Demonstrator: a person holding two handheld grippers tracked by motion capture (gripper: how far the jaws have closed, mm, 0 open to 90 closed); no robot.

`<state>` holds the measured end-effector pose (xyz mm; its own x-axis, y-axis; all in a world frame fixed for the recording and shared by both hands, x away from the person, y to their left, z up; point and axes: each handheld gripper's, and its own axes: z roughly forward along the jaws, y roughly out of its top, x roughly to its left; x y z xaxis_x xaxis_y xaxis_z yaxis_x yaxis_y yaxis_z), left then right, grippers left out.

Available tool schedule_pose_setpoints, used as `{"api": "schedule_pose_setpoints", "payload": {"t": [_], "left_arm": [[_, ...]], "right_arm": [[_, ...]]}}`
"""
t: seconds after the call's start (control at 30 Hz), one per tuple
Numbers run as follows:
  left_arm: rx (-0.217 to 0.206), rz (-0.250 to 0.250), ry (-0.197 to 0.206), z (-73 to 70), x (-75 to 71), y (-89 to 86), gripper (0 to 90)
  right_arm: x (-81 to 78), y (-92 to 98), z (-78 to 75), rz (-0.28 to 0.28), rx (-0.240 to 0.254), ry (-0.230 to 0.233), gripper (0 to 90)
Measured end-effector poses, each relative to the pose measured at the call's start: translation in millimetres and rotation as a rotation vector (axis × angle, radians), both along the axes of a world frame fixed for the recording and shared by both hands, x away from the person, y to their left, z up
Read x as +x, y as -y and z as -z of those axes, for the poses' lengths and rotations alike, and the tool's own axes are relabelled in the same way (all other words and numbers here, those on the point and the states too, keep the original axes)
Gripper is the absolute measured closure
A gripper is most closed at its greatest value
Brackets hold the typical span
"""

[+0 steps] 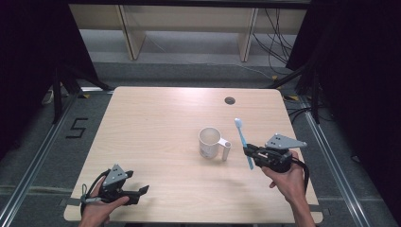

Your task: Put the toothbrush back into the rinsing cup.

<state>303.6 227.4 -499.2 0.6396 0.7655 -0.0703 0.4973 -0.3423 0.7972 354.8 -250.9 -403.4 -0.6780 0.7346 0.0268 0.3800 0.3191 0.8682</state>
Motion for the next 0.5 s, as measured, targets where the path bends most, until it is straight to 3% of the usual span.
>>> {"api": "schedule_pose_setpoints", "payload": {"t": [0.13, 0.17, 0.2, 0.23, 0.27, 0.3, 0.47, 0.5], "left_arm": [[0.004, 0.004, -0.001, -0.5, 0.2, -0.6, 17.0], [0.003, 0.004, -0.001, -0.4, 0.3, -0.5, 17.0], [-0.002, 0.002, 0.0, 0.0, 0.2, 0.2, 16.9], [-0.001, 0.002, -0.001, -0.1, 0.1, 0.3, 16.9], [-0.002, 0.003, 0.0, -0.1, 0.2, 0.4, 16.9], [-0.002, 0.003, 0.001, -0.2, 0.1, 0.3, 17.0], [0.0, 0.003, 0.003, -0.3, 0.1, 0.2, 16.8], [-0.03, -0.012, 0.006, 0.8, -0.3, 2.7, 16.8]], "right_arm": [[3.4, -3.7, -1.9, 0.015, 0.031, 0.0, 79.1], [6.6, -4.7, -0.9, 0.011, 0.037, 0.042, 79.1], [5.5, -5.9, -1.9, 0.016, 0.044, 0.013, 79.1], [6.5, -7.5, -2.1, 0.021, 0.049, 0.015, 79.1], [9.3, -7.0, -2.7, -0.001, 0.042, 0.034, 79.1], [9.2, -9.3, -2.3, 0.011, 0.065, 0.031, 79.1], [16.3, -15.0, -4.1, 0.004, 0.079, 0.056, 79.1], [17.4, -17.0, -4.1, 0.008, 0.08, 0.051, 79.2]]}}
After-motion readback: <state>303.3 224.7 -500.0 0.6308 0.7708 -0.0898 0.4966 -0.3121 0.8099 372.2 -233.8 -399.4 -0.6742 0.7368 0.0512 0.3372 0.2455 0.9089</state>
